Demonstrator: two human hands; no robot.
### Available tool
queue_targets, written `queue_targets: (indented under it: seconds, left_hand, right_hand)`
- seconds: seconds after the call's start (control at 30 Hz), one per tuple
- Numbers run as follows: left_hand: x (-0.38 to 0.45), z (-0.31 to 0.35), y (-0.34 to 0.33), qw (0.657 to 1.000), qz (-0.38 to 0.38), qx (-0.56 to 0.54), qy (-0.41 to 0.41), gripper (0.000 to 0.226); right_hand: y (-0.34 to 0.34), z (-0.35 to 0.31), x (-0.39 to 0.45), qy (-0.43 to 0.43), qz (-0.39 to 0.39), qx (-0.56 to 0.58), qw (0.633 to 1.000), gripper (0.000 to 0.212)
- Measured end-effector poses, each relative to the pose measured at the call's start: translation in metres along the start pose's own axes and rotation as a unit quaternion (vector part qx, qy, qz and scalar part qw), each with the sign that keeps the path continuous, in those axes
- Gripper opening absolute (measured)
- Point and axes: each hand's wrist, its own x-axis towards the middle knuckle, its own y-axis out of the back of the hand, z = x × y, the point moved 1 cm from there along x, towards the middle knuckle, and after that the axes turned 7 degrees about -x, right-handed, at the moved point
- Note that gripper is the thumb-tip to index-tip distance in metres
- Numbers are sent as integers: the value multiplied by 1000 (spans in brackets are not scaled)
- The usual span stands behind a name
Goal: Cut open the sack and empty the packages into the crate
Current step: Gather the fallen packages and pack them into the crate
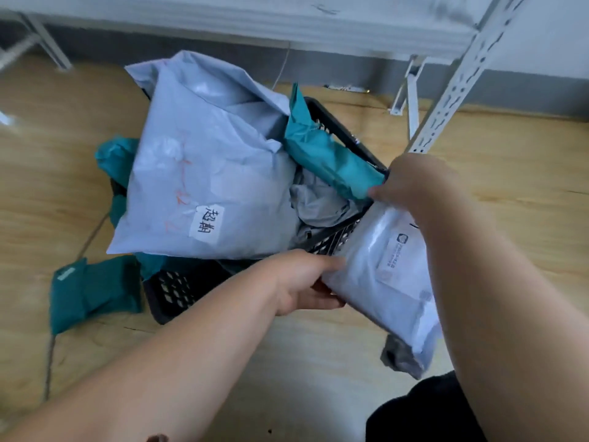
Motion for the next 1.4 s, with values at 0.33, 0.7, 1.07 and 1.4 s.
queue_targets:
  seconds: [0.33, 0.7, 1.07, 1.4]
  left_hand:
    - [-58, 59, 18, 987, -29, -44, -153, 42]
    - [-26, 73, 55, 955, 197, -46, -218, 23]
    - [14, 104, 21, 872, 135, 367, -294, 57]
    - [-16, 101, 54, 865, 225, 237, -381, 45]
  right_hand:
    - [112, -72, -16, 112, 203, 84, 969, 6]
    - [49, -116, 4, 104, 185, 217, 953, 39]
    - [-7, -77, 36, 1, 56, 260, 964, 39]
    - [1, -108, 14, 30, 123, 290, 949, 34]
